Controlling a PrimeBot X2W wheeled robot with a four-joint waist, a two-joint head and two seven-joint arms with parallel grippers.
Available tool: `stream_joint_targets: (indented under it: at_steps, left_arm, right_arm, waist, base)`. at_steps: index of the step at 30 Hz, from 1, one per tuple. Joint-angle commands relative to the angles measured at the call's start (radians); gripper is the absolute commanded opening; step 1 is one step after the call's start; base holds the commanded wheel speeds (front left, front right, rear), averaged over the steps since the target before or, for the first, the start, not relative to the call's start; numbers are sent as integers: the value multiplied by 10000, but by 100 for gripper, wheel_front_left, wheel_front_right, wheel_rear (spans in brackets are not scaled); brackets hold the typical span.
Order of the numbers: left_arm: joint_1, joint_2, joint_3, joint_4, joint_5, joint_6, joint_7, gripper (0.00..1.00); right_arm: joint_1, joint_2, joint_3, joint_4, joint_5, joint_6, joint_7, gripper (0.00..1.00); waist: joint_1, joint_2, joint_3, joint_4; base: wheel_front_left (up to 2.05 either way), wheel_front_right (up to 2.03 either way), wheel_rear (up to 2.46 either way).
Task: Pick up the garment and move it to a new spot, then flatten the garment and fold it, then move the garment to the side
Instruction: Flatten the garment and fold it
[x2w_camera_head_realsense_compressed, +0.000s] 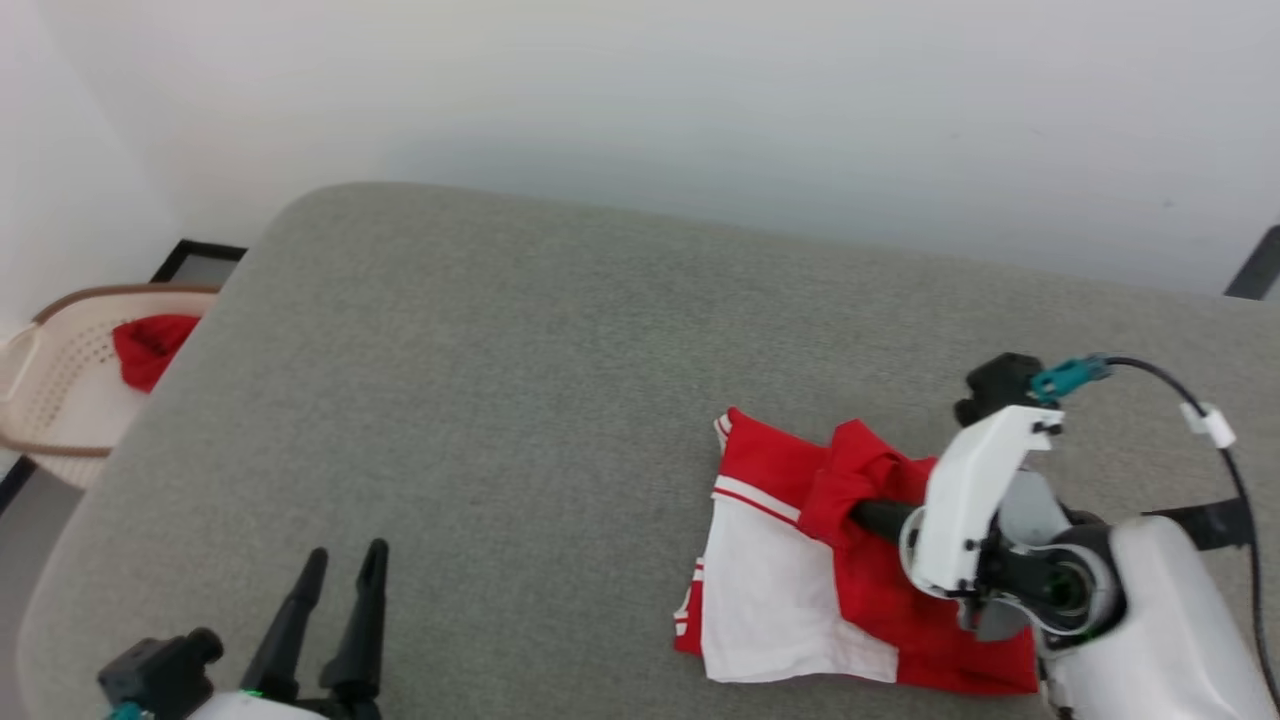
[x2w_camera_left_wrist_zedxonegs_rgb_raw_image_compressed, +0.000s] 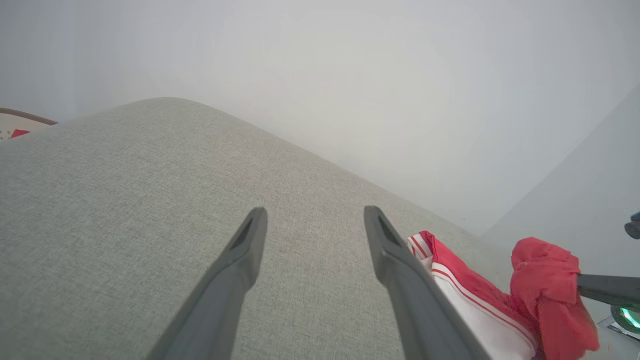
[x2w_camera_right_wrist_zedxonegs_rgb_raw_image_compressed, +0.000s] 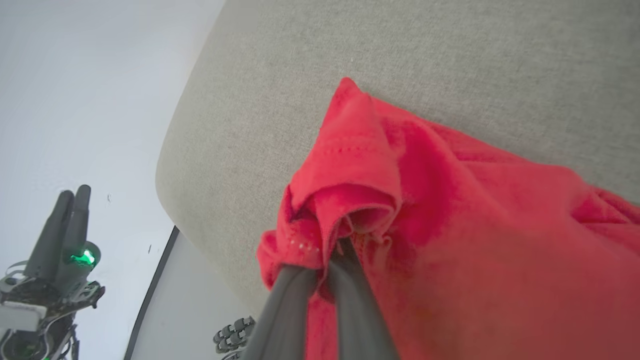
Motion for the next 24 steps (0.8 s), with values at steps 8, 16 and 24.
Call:
stream_joint_targets:
  at_steps: [8, 16, 24]
  left_arm:
    - [-444, -108, -427, 263, -171, -42, 12, 100]
    - [-493, -120, -384, 335, -288, -43, 0, 100]
    - [-191, -165, 15, 233, -155, -38, 4, 100]
  right_arm:
    - [-1114, 26, 1380, 2439, 56, -3, -2141, 0]
    - [-1980, 24, 2403, 4110, 306, -3, -3282, 100]
    - [-2545, 20, 3221, 4329, 1064, -2, -3630, 100]
  waist:
    - [0, 0, 207, 655]
    - [0, 0, 271, 698]
    - [0, 0, 211, 85]
  base:
    - [0, 0, 0]
    - [0, 0, 0]
    - [0, 0, 0]
